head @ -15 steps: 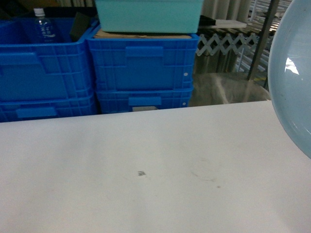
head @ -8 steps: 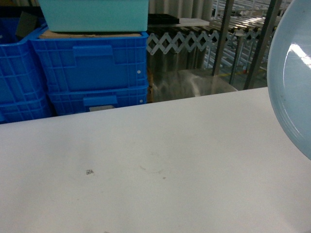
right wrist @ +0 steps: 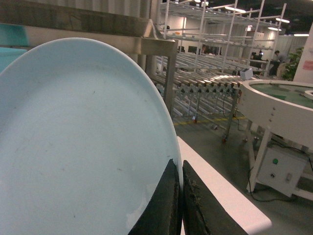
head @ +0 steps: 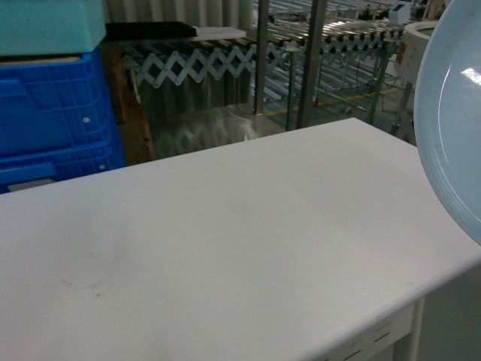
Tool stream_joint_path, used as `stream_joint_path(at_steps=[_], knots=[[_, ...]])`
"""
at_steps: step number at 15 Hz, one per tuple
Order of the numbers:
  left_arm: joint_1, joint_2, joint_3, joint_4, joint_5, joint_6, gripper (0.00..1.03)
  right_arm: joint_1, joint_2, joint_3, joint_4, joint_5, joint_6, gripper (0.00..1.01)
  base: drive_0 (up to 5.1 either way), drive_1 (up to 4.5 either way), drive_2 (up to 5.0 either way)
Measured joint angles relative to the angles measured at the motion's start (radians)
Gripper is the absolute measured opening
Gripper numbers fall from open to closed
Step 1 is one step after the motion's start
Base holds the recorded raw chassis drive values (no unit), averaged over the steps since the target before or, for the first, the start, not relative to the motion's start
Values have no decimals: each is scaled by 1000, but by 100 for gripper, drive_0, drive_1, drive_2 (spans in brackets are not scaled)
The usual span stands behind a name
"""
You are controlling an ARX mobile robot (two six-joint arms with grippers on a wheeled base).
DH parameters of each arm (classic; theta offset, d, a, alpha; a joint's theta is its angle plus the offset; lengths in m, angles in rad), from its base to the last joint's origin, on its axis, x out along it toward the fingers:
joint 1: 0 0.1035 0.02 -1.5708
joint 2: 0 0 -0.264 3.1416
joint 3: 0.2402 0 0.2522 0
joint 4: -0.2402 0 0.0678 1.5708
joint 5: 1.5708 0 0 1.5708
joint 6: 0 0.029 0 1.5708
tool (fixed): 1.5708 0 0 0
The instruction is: Place blue tray on left shelf second layer neatly
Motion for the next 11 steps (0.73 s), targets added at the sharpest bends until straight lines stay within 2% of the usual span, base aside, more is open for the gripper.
stream_joint_path(at_steps=[11], knots=[[0, 0, 0, -1, 4, 0, 98, -1, 2, -1, -11, 6, 0, 2, 327, -281, -508]])
